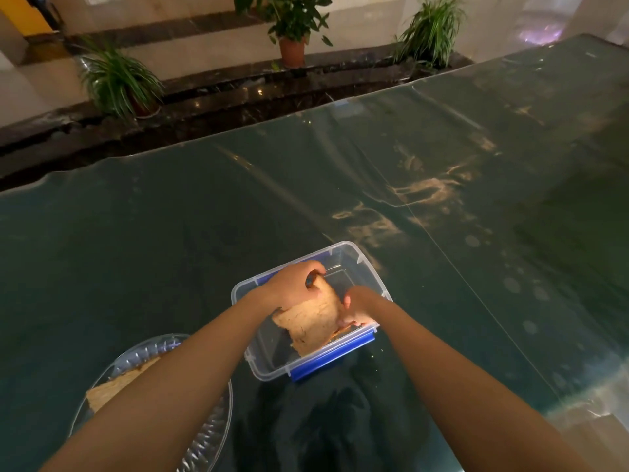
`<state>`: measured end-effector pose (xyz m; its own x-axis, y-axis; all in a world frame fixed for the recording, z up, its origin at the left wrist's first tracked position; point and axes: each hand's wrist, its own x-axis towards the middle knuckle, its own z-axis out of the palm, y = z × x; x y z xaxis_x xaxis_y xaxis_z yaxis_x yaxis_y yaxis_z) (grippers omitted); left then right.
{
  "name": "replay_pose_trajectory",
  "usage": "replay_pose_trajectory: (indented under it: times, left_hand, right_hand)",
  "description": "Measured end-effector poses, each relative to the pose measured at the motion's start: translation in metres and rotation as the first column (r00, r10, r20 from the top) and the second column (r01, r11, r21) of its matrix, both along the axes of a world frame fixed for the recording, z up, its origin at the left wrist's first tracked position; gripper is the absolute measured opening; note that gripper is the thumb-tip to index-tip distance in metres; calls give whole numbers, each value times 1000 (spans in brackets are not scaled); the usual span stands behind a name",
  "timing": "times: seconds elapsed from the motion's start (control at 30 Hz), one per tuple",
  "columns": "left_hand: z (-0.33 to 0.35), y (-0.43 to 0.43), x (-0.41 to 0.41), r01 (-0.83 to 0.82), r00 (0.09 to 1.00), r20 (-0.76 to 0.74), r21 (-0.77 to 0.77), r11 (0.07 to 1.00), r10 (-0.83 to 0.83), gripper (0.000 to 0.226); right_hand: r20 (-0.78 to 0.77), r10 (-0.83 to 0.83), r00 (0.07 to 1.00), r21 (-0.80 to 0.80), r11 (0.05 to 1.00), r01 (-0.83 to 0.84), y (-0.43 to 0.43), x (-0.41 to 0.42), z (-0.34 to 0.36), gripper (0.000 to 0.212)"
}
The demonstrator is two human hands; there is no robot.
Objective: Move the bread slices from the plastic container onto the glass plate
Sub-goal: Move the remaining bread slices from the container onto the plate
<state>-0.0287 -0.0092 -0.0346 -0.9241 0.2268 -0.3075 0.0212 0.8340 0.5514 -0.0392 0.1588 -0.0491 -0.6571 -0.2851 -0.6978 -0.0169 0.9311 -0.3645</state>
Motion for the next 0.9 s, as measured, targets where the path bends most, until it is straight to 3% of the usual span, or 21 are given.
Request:
replay_pose_trajectory:
  times: [0.2, 0.33, 0.57, 0.9]
  left_hand:
    - [22, -25, 17, -24, 998, -62, 126, 992, 33, 34]
    - [38, -44, 33, -146, 981, -87, 262, 954, 174, 28]
    - [64, -76, 59, -323, 899, -143, 421, 847, 414, 23]
    - [84, -161, 131, -487, 739, -113, 593, 642, 665, 20]
  right_hand:
    - [-22, -152, 988, -269, 953, 140, 4, 0, 30, 33]
    - [-164, -211, 964, -418, 900, 126, 5, -4, 54, 32]
    - [-363, -280, 889, -571, 820, 26, -27, 2, 79, 12]
    - [-203, -254, 946, -785, 619, -3, -125, 35, 109, 20]
